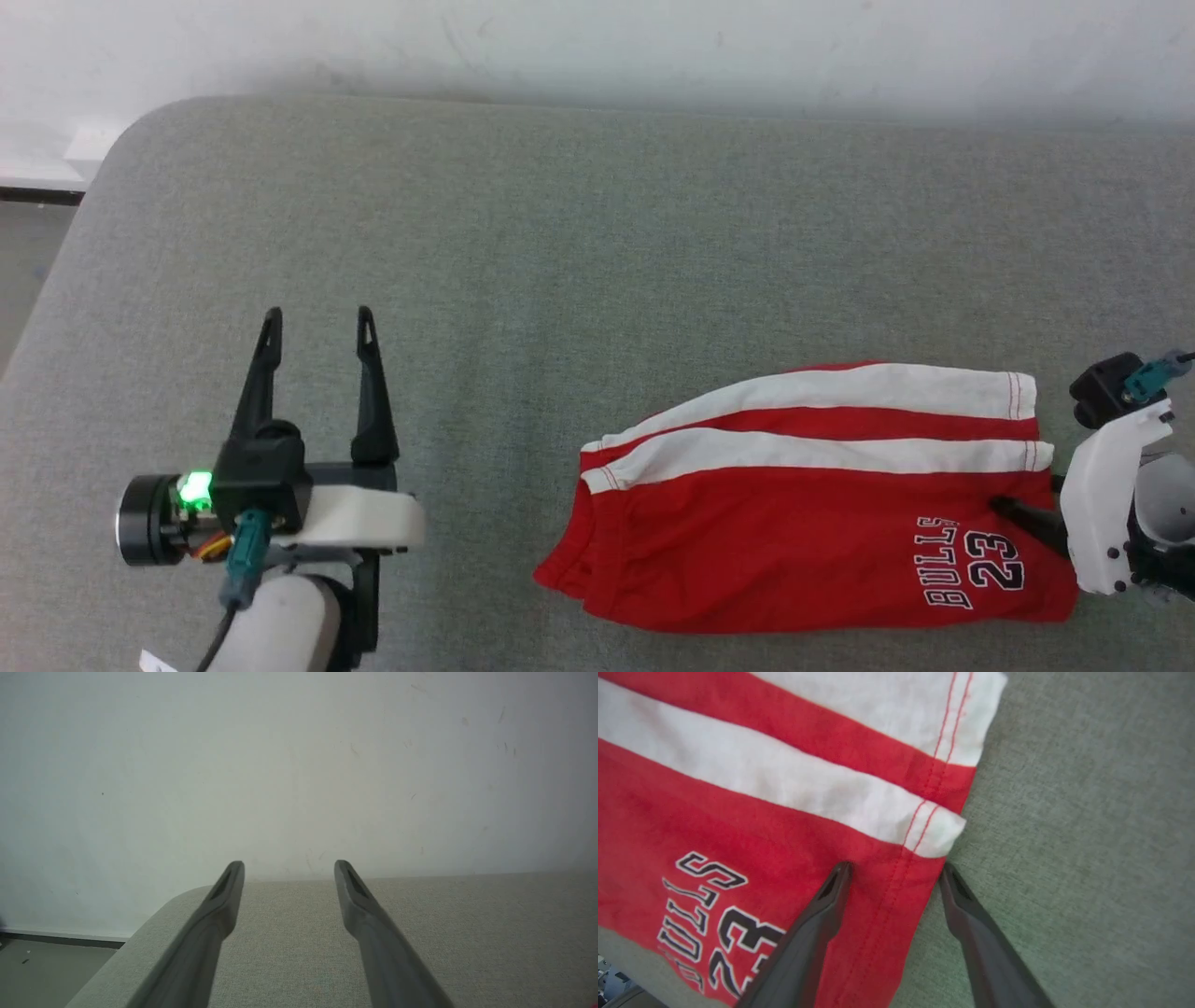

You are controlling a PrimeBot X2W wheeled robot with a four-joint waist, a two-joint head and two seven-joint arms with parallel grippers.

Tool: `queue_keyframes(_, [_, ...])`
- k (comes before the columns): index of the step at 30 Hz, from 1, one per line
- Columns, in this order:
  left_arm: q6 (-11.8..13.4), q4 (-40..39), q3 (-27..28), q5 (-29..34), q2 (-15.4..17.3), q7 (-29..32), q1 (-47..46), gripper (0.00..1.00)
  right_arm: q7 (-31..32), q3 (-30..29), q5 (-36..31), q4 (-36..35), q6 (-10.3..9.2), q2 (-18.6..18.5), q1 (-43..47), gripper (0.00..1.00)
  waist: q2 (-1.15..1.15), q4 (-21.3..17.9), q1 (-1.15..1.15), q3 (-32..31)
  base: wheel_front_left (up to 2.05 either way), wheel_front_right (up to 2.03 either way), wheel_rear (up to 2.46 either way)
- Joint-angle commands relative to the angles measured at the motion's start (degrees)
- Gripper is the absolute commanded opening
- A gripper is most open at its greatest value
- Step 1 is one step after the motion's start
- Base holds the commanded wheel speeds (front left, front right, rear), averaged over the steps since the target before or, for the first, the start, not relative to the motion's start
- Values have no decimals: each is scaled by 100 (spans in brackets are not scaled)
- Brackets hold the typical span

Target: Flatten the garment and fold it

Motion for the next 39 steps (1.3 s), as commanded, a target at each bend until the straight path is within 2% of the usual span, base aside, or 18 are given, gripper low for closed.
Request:
queue_keyframes(1, [-116,-67,146,200,-175,-26,166,100,12,101,31,100,-4,194,216,100,0,38,-1,36,0,0,0])
queue_keyframes(6, [-498,-47,412,600,-558,-27,423,100,-85,272,72,195,-4,381,317,100,0,33,-1,16,0,0,0])
queue_keyframes(7, [-580,-20,448,660,-606,-27,461,100,-121,296,61,194,-4,385,299,49,0,20,-1,-2,0,0,0])
queue_keyframes(8, [-644,7,497,712,-650,-27,489,100,-149,319,55,187,-4,378,275,13,0,4,-1,-23,0,0,0])
queue_keyframes(9, [-697,22,557,757,-691,-27,514,100,-173,339,53,169,-4,361,245,0,0,-16,-1,-47,0,0,0])
queue_keyframes(15, [-1017,76,812,976,-851,-27,615,100,-589,45,95,-110,-4,-14,-106,0,0,-125,-1,-170,0,0,0])
queue_keyframes(20, [-1190,138,928,1120,-938,-27,680,100,-621,-208,175,-550,-4,-642,-161,0,0,-186,-1,-274,0,0,0])
queue_keyframes(26, [-1328,171,992,1242,-1018,-27,755,100,-445,-628,274,-905,-4,-1443,223,0,0,-232,-1,-345,0,0,0])
queue_keyframes(32, [-1404,188,978,1327,-1072,-27,772,100,-317,-858,290,-1265,-4,-1782,648,0,0,-246,-1,-374,0,0,0])
queue_keyframes(39, [-1451,178,929,1435,-1084,-27,753,100,-80,-983,141,-2708,-4,-1643,755,0,0,-184,-1,-329,0,0,0])
